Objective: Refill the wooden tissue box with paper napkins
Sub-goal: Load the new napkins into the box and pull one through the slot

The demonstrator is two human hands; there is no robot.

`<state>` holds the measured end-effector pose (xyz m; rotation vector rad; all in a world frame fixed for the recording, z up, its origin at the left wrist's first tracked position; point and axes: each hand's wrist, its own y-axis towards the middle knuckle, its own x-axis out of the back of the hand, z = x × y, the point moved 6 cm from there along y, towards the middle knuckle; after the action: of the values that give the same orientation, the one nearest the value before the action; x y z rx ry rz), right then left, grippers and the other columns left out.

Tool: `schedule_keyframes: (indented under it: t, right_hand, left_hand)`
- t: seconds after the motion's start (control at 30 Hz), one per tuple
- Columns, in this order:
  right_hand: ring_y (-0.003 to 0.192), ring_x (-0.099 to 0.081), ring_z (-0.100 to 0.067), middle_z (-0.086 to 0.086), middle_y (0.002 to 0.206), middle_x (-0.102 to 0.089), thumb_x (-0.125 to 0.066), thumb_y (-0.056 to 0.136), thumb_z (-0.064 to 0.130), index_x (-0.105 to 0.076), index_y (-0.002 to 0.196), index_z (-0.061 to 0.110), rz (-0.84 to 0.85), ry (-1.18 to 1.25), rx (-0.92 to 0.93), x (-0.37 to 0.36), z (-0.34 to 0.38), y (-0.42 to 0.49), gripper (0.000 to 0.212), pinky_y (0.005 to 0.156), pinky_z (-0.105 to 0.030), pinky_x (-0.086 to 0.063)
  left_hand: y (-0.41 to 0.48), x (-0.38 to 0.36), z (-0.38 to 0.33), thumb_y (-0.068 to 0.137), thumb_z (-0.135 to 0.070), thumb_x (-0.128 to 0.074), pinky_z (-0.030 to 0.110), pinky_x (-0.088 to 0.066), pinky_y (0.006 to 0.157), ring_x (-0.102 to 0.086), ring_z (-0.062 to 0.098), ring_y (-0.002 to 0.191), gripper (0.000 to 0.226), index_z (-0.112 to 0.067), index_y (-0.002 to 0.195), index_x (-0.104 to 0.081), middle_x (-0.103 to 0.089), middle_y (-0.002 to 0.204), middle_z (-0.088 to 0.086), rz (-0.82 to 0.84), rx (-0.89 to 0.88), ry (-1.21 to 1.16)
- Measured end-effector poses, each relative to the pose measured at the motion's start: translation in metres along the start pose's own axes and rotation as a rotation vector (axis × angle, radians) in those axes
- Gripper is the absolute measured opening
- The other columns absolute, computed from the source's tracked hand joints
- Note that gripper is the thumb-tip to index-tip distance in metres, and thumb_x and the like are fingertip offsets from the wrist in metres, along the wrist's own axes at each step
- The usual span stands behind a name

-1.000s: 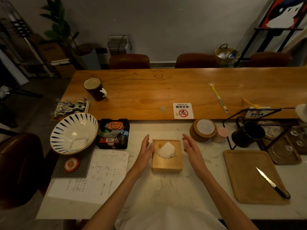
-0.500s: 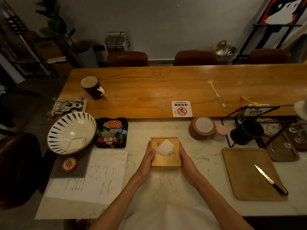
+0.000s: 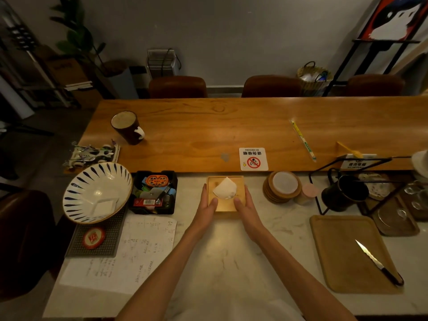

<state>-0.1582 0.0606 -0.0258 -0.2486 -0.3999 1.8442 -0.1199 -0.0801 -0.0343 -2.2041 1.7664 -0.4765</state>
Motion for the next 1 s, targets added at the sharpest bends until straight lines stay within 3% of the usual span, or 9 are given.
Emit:
schedule_keyframes:
  t: [0.2,0.43,0.53,0.7,0.83,0.93,1.0]
  right_hand:
    - [0.128,-0.044,-0.011,0.001,0.148,-0.042,-0.050,0.099,0.021,-0.026,0.150,0.025,-0.032,0.041,0.032,-0.004,0.015,0.028,0.056,0.097,-0.019,-0.038]
    - [0.136,-0.042,-0.013,0.002,0.149,-0.043,-0.052,0.095,0.038,-0.027,0.151,0.027,-0.040,-0.008,0.076,-0.005,0.011,0.029,0.061,0.113,-0.036,-0.035]
    - [0.136,-0.041,-0.011,0.001,0.151,-0.040,-0.049,0.100,0.025,-0.025,0.152,0.022,-0.034,-0.034,0.091,-0.005,0.015,0.027,0.058,0.112,-0.031,-0.035]
    - [0.133,-0.039,-0.010,0.005,0.147,-0.039,-0.048,0.100,0.023,-0.023,0.152,0.019,-0.010,-0.116,0.125,-0.005,0.022,0.026,0.058,0.102,-0.012,-0.035]
    - [0.128,-0.040,-0.007,0.004,0.144,-0.043,-0.051,0.099,0.027,-0.027,0.149,0.020,-0.049,-0.185,0.140,-0.004,0.029,0.019,0.057,0.103,-0.024,-0.033]
    - [0.131,-0.046,-0.019,0.000,0.145,-0.047,-0.053,0.095,0.037,-0.029,0.148,0.024,-0.100,-0.262,0.134,-0.003,0.026,0.009,0.059,0.105,-0.033,-0.039]
    - [0.134,-0.043,-0.025,-0.004,0.150,-0.042,-0.050,0.097,0.038,-0.021,0.152,0.022,-0.107,-0.314,0.095,-0.003,0.020,0.003,0.064,0.105,-0.034,-0.036]
  left_hand:
    - [0.029,0.007,-0.022,0.101,-0.012,-0.044,0.046,-0.025,0.120,-0.028,0.018,0.145,0.063,-0.028,0.154,-0.014,-0.027,0.159,-0.001,-0.013,-0.055,0.000]
    - [0.031,0.007,-0.023,0.101,-0.009,-0.043,0.043,-0.026,0.120,-0.028,0.018,0.145,0.063,-0.026,0.155,-0.016,-0.029,0.158,-0.002,-0.045,-0.068,-0.017]
    - [0.029,0.007,-0.023,0.100,-0.011,-0.046,0.040,-0.022,0.121,-0.023,0.016,0.147,0.064,-0.025,0.155,-0.015,-0.024,0.160,-0.003,-0.075,-0.065,0.012]
    - [0.023,0.015,-0.024,0.094,-0.021,-0.060,0.040,-0.031,0.117,-0.035,0.017,0.141,0.068,-0.027,0.153,-0.026,-0.037,0.155,-0.003,-0.120,-0.012,0.061]
    - [0.014,0.009,-0.031,0.094,-0.022,-0.058,0.039,-0.033,0.115,-0.038,0.021,0.141,0.064,-0.023,0.152,-0.029,-0.042,0.153,0.001,-0.240,0.004,0.157]
    - [0.007,0.000,-0.032,0.098,-0.025,-0.051,0.040,-0.031,0.114,-0.035,0.029,0.142,0.065,-0.018,0.154,-0.019,-0.036,0.155,0.007,-0.270,0.042,0.214]
    - [0.006,-0.003,-0.030,0.099,-0.025,-0.050,0.041,-0.030,0.114,-0.033,0.031,0.142,0.069,-0.018,0.155,-0.011,-0.032,0.157,0.009,-0.238,0.067,0.236]
